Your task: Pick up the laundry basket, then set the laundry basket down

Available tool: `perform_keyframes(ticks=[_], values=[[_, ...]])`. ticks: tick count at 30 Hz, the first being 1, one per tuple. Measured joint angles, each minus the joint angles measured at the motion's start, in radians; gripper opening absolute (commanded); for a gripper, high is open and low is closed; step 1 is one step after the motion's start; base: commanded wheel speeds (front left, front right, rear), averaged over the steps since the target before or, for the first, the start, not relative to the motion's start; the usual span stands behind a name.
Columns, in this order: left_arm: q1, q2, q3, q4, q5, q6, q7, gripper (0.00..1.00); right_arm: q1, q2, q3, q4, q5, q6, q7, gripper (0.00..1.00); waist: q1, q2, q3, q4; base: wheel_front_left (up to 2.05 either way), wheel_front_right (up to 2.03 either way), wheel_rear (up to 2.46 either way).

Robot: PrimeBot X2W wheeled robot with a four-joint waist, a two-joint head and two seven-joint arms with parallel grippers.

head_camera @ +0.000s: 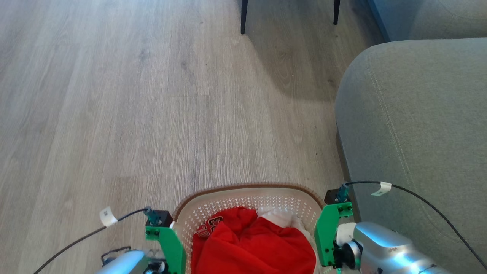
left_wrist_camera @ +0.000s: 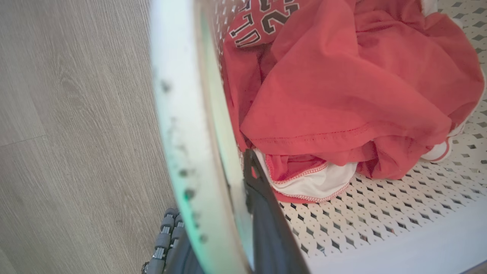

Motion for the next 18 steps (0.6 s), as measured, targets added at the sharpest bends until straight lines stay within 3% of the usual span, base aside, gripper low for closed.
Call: perform_keyframes(ticks=[18], values=[[0.000, 0.002, -0.002, -0.002, 0.000, 0.000, 0.000, 0.00, 0.000, 0.000, 0.013, 0.002, 0.017, 0.000, -0.004, 0.00, 0.0000, 0.0000, 0.001, -0.001, 0.00, 0.00, 0.00]])
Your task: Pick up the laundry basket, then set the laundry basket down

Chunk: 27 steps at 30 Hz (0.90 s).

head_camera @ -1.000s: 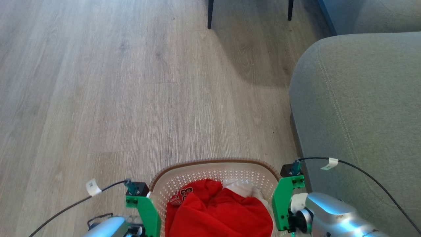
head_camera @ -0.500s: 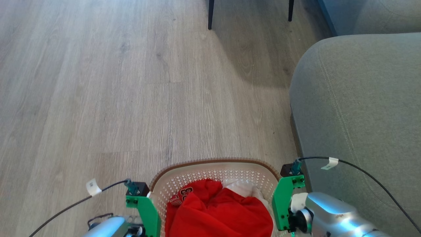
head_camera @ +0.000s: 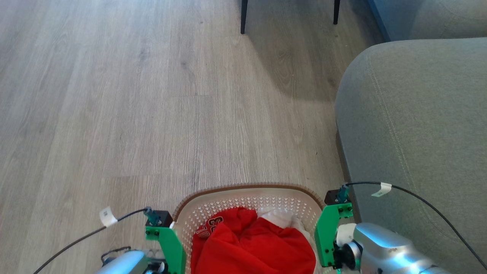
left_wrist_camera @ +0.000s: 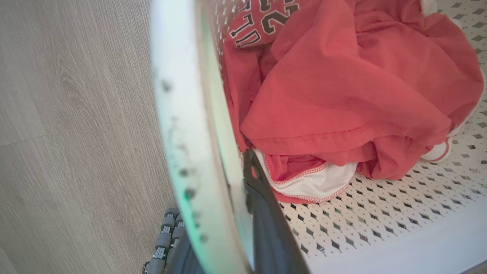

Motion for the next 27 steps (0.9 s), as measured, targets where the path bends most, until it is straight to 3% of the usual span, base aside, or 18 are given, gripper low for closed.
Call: perform_keyframes(ticks=[27], values=[[0.000, -0.001, -0.001, 0.000, 0.001, 0.000, 0.000, 0.00, 0.000, 0.000, 0.012, 0.003, 0.010, 0.000, -0.002, 0.00, 0.0000, 0.0000, 0.018, 0.005, 0.00, 0.00, 0.00]])
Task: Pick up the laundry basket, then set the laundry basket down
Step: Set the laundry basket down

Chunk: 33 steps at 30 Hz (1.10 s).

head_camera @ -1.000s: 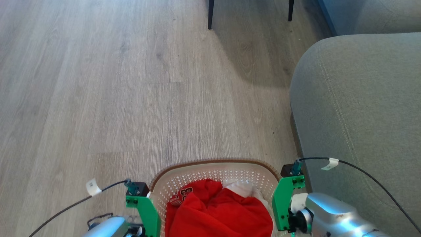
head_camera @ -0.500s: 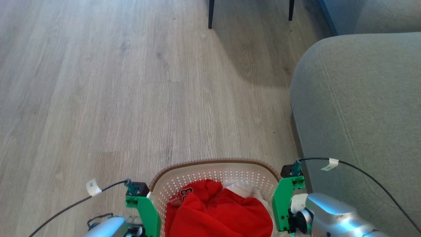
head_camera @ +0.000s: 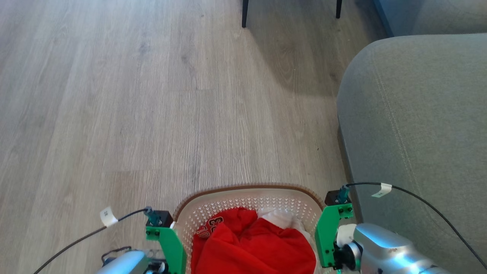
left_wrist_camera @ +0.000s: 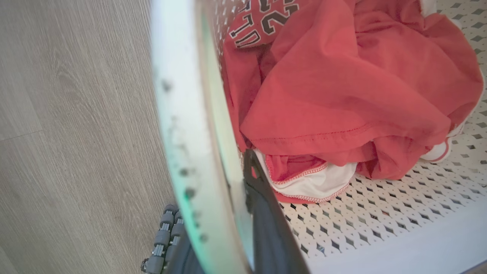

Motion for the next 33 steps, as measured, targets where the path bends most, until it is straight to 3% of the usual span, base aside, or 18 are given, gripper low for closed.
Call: perform_keyframes(ticks=[14, 33], values=[[-0.041, -0.018, 0.001, 0.015, 0.011, 0.000, -0.033, 0.00, -0.051, -0.008, 0.005, 0.010, 0.000, 0.000, -0.034, 0.00, 0.0000, 0.0000, 0.112, 0.007, 0.00, 0.00, 0.00], [-0.289, -0.091, 0.007, 0.118, 0.061, 0.001, -0.190, 0.00, -0.255, -0.052, 0.000, 0.013, -0.026, 0.003, -0.268, 0.00, 0.0003, 0.0000, 0.463, 0.025, 0.00, 0.00, 0.00]])
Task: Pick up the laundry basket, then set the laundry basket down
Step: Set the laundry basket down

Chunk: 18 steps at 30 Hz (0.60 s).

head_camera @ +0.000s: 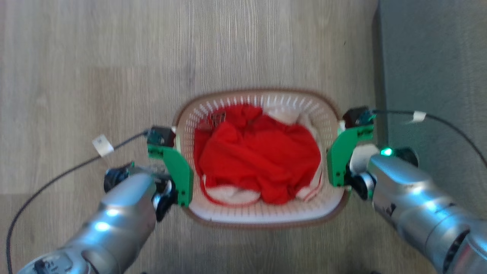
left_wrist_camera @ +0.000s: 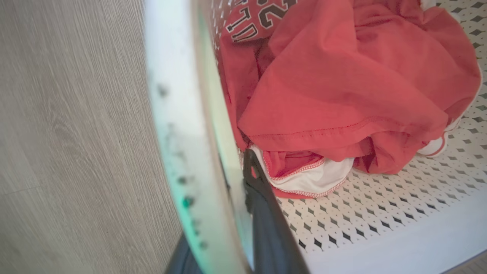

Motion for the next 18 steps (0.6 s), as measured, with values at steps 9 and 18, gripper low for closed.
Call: perform_keyframes(ticks=[9, 18], values=[[-0.116, -0.007, 0.001, 0.005, 0.013, 0.001, -0.075, 0.00, -0.103, -0.003, -0.021, 0.031, -0.011, 0.002, -0.104, 0.00, 0.0001, 0.0001, 0.186, 0.008, 0.00, 0.00, 0.00], [-0.175, -0.007, 0.001, -0.018, 0.036, 0.028, -0.106, 0.00, -0.161, -0.003, -0.022, 0.065, -0.011, 0.006, -0.143, 0.00, -0.0001, 0.0001, 0.320, 0.017, 0.00, 0.00, 0.00]])
